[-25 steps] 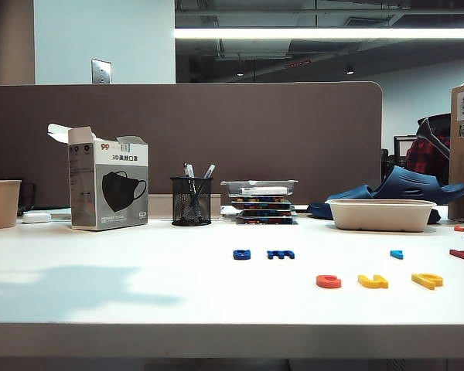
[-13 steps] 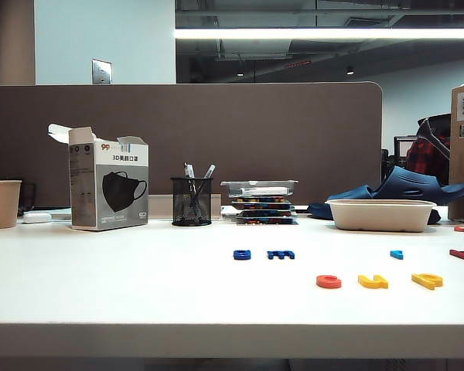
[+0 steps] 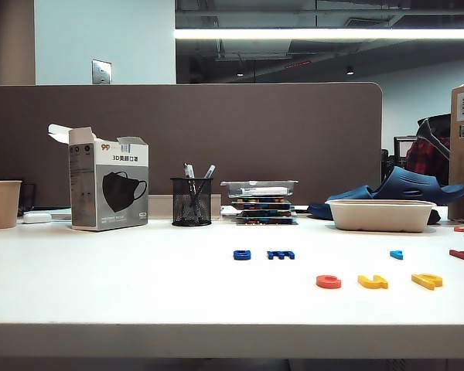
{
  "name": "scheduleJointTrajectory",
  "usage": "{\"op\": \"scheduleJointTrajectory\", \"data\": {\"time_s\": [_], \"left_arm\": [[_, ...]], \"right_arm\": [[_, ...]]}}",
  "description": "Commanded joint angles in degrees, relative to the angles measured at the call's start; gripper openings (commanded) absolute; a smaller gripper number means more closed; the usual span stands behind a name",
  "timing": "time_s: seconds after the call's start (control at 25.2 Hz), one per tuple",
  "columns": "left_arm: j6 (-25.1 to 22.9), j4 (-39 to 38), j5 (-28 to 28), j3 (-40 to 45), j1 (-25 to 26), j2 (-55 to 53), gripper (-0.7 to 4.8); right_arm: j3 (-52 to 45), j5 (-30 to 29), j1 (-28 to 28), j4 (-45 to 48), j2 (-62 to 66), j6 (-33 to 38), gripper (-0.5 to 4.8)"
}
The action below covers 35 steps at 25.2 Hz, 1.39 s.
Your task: Select the appropriate letters from the row of letter magnets placed on the table to arrange into the word "cup".
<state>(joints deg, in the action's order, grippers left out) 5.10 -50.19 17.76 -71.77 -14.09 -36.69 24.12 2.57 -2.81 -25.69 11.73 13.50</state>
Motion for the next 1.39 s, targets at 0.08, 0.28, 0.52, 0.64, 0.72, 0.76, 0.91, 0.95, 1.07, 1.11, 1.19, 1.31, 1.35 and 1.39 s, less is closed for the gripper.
{"op": "scheduleJointTrajectory", "data": {"time_s": [0.08, 0.28, 0.52, 0.64, 0.72, 0.76, 0.91, 0.95, 1.07, 1.11, 1.19, 1.31, 1.35, 1.39], "left_arm": [[-0.31, 3.67, -3.93, 10.91, 0.00, 11.58, -0.05], [-0.20, 9.27, -7.58, 24.11, 0.00, 26.45, -0.05], [-0.59, 15.80, -9.11, 33.90, -0.02, 33.09, -0.05], [-0.59, 22.01, -9.68, 40.17, -0.04, 35.98, -0.05], [-0.59, 29.33, -12.09, 45.94, -0.04, 36.59, -0.05], [-0.61, 31.34, -13.14, 47.58, -0.07, 36.57, -0.05], [-0.48, 44.35, -16.33, 56.35, -0.13, 36.59, -0.05], [-1.14, 46.29, -16.31, 57.86, -0.13, 36.61, -0.05], [-5.29, 55.58, -17.59, 66.10, -0.11, 36.61, -0.05], [-5.64, 57.53, -18.36, 68.26, -0.11, 36.61, -0.05], [-6.75, 58.31, -18.49, 70.29, -0.07, 36.61, -0.05], [-6.84, 58.14, -18.47, 71.34, 0.04, 36.61, -0.05], [-6.95, 57.77, -18.40, 71.32, 0.04, 36.61, -0.05], [-7.08, 57.53, -18.38, 71.32, 0.04, 36.61, -0.05]], "right_arm": [[-4.92, -1.16, 0.02, 2.40, -6.27, 0.22, -0.07], [-10.67, -1.38, 0.04, 6.01, -11.87, -0.02, -0.07], [-13.11, -1.18, 0.02, 6.49, -11.76, -1.07, -0.07], [-14.40, -1.20, 0.00, 7.91, -11.80, -1.60, -0.07], [-15.65, -1.20, 0.02, 9.31, -11.78, -2.51, -0.07], [-16.20, -1.20, 0.00, 9.77, -11.87, -3.23, -0.07], [-17.49, -1.16, 0.04, 10.14, -11.87, -5.01, -0.07], [-17.79, -1.14, 0.00, 10.21, -11.87, -5.40, -0.07], [-19.30, -1.05, 0.02, 11.15, -11.87, -5.62, -0.07], [-19.69, -0.98, 0.04, 11.43, -11.87, -5.64, -0.07], [-20.22, -0.96, 0.04, 11.56, -11.87, -5.73, -0.06], [-20.81, -1.01, 0.04, 11.82, -11.87, -5.73, -0.04], [-20.94, -1.03, 0.02, 11.85, -11.87, -5.73, 0.01], [-21.14, -1.01, 0.04, 11.85, -11.87, -5.73, 0.12]]}}
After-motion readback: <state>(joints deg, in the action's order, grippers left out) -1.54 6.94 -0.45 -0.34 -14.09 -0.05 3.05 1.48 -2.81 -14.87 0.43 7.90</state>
